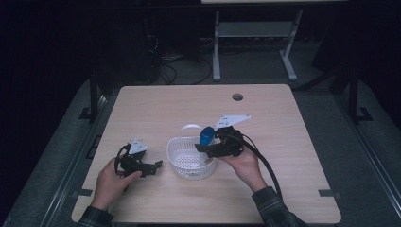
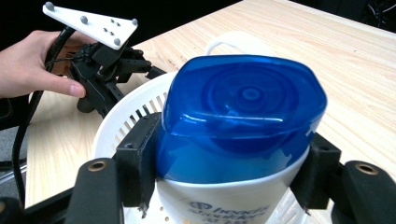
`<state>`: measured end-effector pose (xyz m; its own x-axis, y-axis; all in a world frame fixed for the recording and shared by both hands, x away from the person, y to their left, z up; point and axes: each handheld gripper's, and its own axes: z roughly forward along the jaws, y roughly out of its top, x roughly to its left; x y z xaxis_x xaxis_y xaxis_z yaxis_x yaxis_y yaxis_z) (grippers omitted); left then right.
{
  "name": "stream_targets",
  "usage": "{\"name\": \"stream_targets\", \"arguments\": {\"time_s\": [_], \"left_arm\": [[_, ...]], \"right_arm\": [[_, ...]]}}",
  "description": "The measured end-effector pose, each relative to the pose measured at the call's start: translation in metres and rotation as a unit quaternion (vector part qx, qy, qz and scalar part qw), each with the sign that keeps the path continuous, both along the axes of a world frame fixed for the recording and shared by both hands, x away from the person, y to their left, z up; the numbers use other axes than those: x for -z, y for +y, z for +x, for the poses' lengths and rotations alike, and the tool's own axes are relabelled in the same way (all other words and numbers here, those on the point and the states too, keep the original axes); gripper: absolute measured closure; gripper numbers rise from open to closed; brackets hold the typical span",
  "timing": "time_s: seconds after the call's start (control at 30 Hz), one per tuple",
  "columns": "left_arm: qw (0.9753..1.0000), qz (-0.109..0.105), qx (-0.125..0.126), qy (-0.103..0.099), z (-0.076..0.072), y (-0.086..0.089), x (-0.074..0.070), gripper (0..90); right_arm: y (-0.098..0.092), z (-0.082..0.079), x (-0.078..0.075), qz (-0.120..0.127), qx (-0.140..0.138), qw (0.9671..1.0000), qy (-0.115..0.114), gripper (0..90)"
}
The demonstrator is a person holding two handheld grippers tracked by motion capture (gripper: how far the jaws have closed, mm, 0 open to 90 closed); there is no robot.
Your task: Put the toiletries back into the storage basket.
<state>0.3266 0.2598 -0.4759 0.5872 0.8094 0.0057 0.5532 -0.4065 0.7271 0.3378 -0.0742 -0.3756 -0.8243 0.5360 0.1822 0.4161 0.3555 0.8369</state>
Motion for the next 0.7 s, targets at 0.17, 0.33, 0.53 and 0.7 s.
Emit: {"name": "stream_targets", "arguments": {"time_s": [0.17, 0.33, 0.53, 0.7], "left_arm": [[1.0, -0.001, -0.001, -0.001, 0.0, -0.0002, 0.0003, 13.0], [1.0, -0.001, 0.0, -0.001, 0.0, -0.0002, 0.0003, 13.1], [1.0, 0.001, 0.0, -0.001, 0.0001, 0.0, 0.0001, 13.0], [1.0, 0.001, 0.001, -0.001, 0.0, 0.0001, 0.0001, 13.0]], "right_arm": [[0.001, -0.0003, 0.0061, -0.011, -0.001, 0.9999, 0.003, 34.9], [0.0009, -0.001, 0.0066, -0.012, -0.003, 0.9999, 0.004, 34.9], [0.0007, -0.0018, 0.0066, -0.013, -0.012, 0.9998, 0.003, 34.1], [0.0012, -0.0032, 0.0052, -0.006, -0.016, 0.9998, 0.004, 28.4]]}}
